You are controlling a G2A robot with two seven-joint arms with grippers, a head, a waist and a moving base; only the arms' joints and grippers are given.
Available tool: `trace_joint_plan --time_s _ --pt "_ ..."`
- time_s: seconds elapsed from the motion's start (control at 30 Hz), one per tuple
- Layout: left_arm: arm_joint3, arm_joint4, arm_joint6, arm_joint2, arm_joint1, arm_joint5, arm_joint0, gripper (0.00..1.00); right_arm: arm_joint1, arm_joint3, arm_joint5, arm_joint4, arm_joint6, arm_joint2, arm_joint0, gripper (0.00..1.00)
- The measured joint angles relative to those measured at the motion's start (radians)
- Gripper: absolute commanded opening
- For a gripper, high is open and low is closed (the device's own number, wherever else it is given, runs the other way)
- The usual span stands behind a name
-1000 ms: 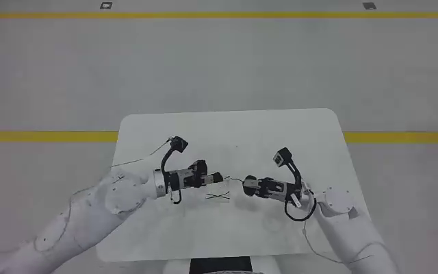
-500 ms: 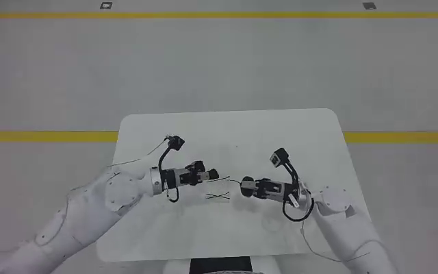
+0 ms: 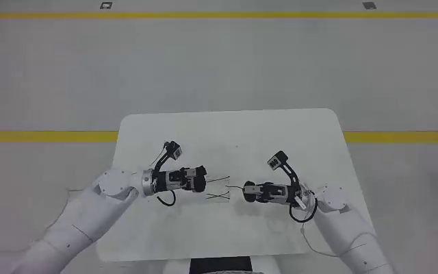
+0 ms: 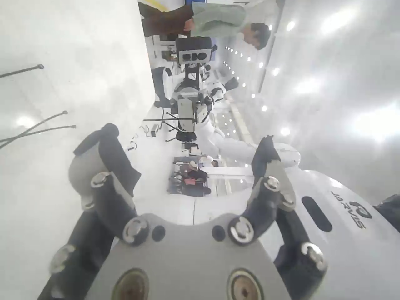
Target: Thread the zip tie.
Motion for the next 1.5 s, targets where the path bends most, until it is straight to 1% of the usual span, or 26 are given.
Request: trace_joint_plan --time_s 0.03,0.1,0.13,0.23,0.53,0.6,0.63,0.7,0.73,0.8,0.83,0.93,1.17,1.23,1.3,1.37,1.5 --pt "0.021 0.001 -0.027 -0.007 -0.012 0.000 0.001 1.00 -0.004 0.010 -0.005 0.024 0.013 -0.013 0.010 0.00" --pt "0.049 -0.003 -0.069 -0.015 -0.032 0.000 -0.001 1.00 -0.010 0.025 -0.012 0.059 0.030 -0.034 0.025 0.00" --pt "0.066 -0.010 -0.095 -0.019 -0.045 0.000 -0.003 1.00 -0.015 0.033 -0.016 0.077 0.038 -0.048 0.037 0.00" --pt "0.096 -0.018 -0.156 -0.028 -0.073 0.000 -0.008 1.00 -0.027 0.046 -0.017 0.106 0.053 -0.076 0.062 0.00" --pt "0.095 -0.019 -0.157 -0.027 -0.074 0.001 -0.007 1.00 -0.029 0.052 -0.012 0.100 0.047 -0.080 0.066 0.00" --pt "0.098 -0.052 -0.172 -0.020 -0.079 0.016 0.002 1.00 -0.030 0.046 -0.014 0.072 0.017 -0.083 0.065 0.00" --pt "0.116 -0.100 -0.198 -0.014 -0.082 0.021 -0.001 1.00 -0.032 0.039 -0.016 0.074 0.017 -0.088 0.062 0.00" --pt "0.144 -0.187 -0.258 0.002 -0.091 0.029 -0.008 1.00 -0.035 0.034 -0.017 0.112 0.049 -0.090 0.061 0.00" --pt "0.163 -0.256 -0.316 0.014 -0.099 0.034 -0.014 1.00 -0.039 0.032 -0.017 0.135 0.076 -0.093 0.061 0.00" --pt "0.197 -0.324 -0.389 0.032 -0.108 0.037 -0.031 1.00 -0.044 0.032 -0.017 0.155 0.100 -0.101 0.063 0.00" --pt "0.212 -0.344 -0.401 0.048 -0.114 0.037 -0.041 1.00 -0.047 0.027 -0.017 0.160 0.102 -0.112 0.066 0.00" --pt "0.235 -0.367 -0.386 0.089 -0.123 0.033 -0.063 1.00 -0.052 0.028 -0.016 0.176 0.100 -0.143 0.077 0.00" --pt "0.291 -0.405 -0.386 0.165 -0.138 0.016 -0.116 1.00 -0.065 0.040 -0.016 0.221 0.100 -0.211 0.115 0.00" --pt "0.295 -0.411 -0.386 0.190 -0.142 0.013 -0.129 1.00 -0.070 0.047 -0.016 0.224 0.100 -0.223 0.124 0.00" --pt "0.286 -0.395 -0.386 0.218 -0.143 0.008 -0.146 1.00 -0.075 0.060 -0.016 0.225 0.100 -0.234 0.132 0.00" --pt "0.283 -0.389 -0.386 0.225 -0.143 0.005 -0.150 1.00 -0.078 0.070 -0.016 0.221 0.100 -0.239 0.137 0.00" --pt "0.283 -0.390 -0.386 0.224 -0.143 0.005 -0.149 1.00 -0.077 0.071 -0.016 0.220 0.100 -0.239 0.137 0.00"
